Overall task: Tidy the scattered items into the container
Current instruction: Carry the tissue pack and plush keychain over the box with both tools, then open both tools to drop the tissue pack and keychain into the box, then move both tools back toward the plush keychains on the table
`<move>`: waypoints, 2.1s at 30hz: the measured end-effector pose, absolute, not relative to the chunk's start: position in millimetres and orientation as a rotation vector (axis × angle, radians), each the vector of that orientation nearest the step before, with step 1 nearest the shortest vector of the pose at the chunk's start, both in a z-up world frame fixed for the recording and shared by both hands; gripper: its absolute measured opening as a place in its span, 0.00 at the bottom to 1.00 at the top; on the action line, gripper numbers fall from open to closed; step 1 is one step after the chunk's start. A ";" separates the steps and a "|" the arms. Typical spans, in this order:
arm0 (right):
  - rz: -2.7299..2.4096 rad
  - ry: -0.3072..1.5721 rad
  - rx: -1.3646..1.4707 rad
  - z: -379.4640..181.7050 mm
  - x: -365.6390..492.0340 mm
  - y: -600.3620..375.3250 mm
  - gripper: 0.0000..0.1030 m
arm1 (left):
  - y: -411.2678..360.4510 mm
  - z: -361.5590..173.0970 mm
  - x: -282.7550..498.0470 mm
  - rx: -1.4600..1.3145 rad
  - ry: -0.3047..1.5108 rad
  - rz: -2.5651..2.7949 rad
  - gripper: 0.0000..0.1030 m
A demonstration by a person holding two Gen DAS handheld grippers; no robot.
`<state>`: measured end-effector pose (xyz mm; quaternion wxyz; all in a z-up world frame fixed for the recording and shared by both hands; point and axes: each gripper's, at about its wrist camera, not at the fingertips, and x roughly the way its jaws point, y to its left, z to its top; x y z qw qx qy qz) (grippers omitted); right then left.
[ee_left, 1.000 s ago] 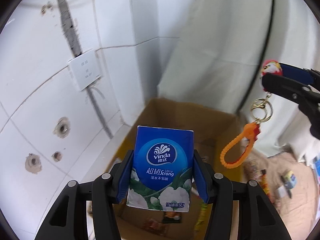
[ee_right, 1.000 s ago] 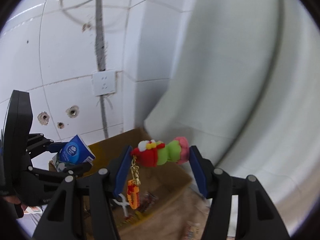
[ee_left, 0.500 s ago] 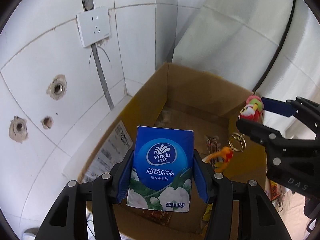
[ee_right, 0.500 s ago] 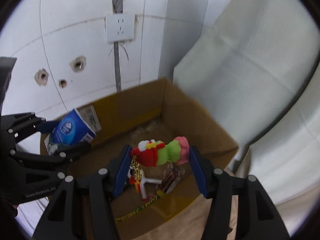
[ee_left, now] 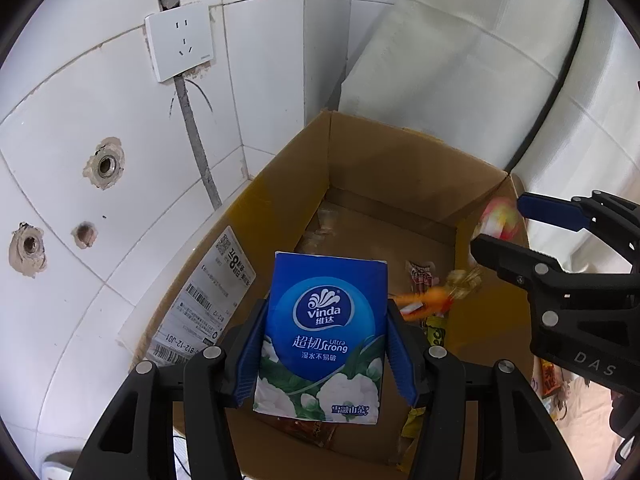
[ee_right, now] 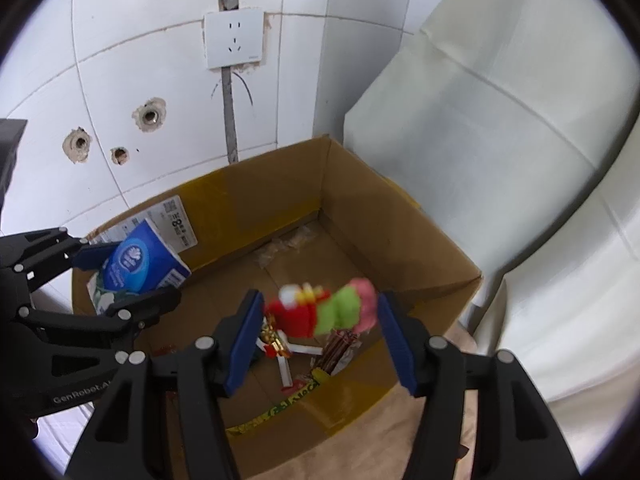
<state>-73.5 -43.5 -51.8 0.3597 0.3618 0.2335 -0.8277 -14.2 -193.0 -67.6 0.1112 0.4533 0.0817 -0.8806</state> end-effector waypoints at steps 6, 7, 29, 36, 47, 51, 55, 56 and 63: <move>-2.159 0.530 0.937 -44.5 -81.2 -34.8 0.88 | -190.9 -70.3 -16.9 1.343 0.232 -2.581 0.54; -2.166 0.523 0.940 -43.0 -82.2 -32.7 0.90 | -190.7 -71.0 -17.7 1.350 0.233 -2.582 0.54; -2.343 0.273 1.025 -16.2 -80.5 125.5 1.00 | -168.4 -67.6 -35.5 1.417 0.178 -2.568 0.96; -2.433 0.200 1.052 -7.3 -81.0 187.8 1.00 | -118.0 -23.5 -36.6 1.366 0.123 -2.745 0.97; -2.599 0.131 1.079 -1.5 -69.3 279.7 1.00 | -10.0 -7.0 -42.4 1.401 0.073 -2.944 0.98; -2.639 0.097 1.128 -10.5 -64.4 305.7 1.00 | 25.3 -22.1 -41.8 1.451 0.045 -2.959 0.98; -2.650 0.143 1.188 -30.7 -57.1 317.0 1.00 | 50.8 -47.6 -37.7 1.505 -0.030 -2.921 0.98; -2.653 0.168 1.188 -36.5 -53.8 316.5 1.00 | 53.8 -54.4 -35.3 1.511 -0.021 -2.925 0.98; -2.609 0.203 1.290 -90.0 -32.7 301.4 1.00 | 68.0 -111.5 -16.5 1.601 -0.030 -2.898 0.98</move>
